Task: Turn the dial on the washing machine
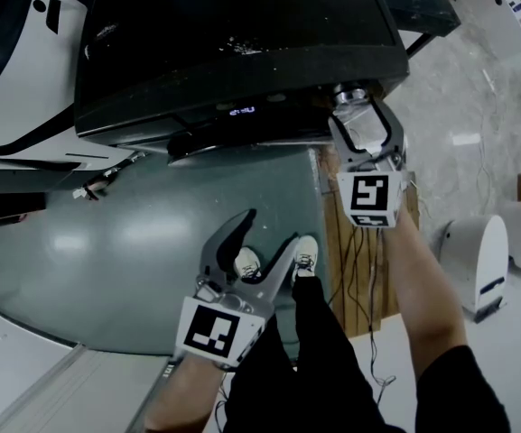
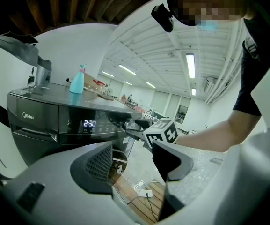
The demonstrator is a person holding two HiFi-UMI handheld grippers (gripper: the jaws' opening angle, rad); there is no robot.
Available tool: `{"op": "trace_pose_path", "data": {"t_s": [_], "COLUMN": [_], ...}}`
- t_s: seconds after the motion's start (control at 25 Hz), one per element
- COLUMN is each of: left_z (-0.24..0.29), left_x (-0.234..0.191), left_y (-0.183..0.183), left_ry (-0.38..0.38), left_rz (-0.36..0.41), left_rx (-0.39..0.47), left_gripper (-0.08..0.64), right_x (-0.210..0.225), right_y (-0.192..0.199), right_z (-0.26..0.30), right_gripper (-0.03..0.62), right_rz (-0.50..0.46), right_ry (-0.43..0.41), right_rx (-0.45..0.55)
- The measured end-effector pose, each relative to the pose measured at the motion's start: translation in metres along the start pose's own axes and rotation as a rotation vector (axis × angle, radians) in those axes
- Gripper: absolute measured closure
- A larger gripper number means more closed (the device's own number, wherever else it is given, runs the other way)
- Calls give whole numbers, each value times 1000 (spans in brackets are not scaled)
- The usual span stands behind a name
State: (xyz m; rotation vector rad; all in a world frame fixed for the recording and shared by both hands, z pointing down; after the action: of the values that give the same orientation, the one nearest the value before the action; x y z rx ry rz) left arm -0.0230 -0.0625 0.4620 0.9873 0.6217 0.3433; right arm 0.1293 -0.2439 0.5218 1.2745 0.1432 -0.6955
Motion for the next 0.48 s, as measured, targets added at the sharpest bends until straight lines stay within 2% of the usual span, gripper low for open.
{"op": "trace_pose_path", "data": {"t_s": [0.08,0.2,0.36,0.48], "left_z": [0,-1,-1,-2], "left_x": [0,0,1,0], "left_y": [2,5,7,8], "left_ry": [0,1,1,-1], "left_rz": [-3,-4,-7,-8], "left_rx": [-2,-5,-8,-7], "left_gripper": [313,311,313,312], "right_x": [-3,-2,1,2], "right_y": [1,2,0,1], "right_z": [1,3,3,3], "right_gripper": [298,315,332,334], "right_rz": [-68,-85,-42,73], "right_ry": [21,44,45,19], "right_rx": [-3,-1,8,10]}}
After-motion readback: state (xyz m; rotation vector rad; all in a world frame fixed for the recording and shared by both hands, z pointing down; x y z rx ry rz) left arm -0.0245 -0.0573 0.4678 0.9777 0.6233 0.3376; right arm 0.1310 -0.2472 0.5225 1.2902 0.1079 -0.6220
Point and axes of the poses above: the fingertips, and each gripper's own axes: z forward along the fingers, x to its right, y out of its underside, the point moved 3 cm from there along -z, backward along the fingers, and after that the axes turned 2 degrees about y, right-handed, at the moved point
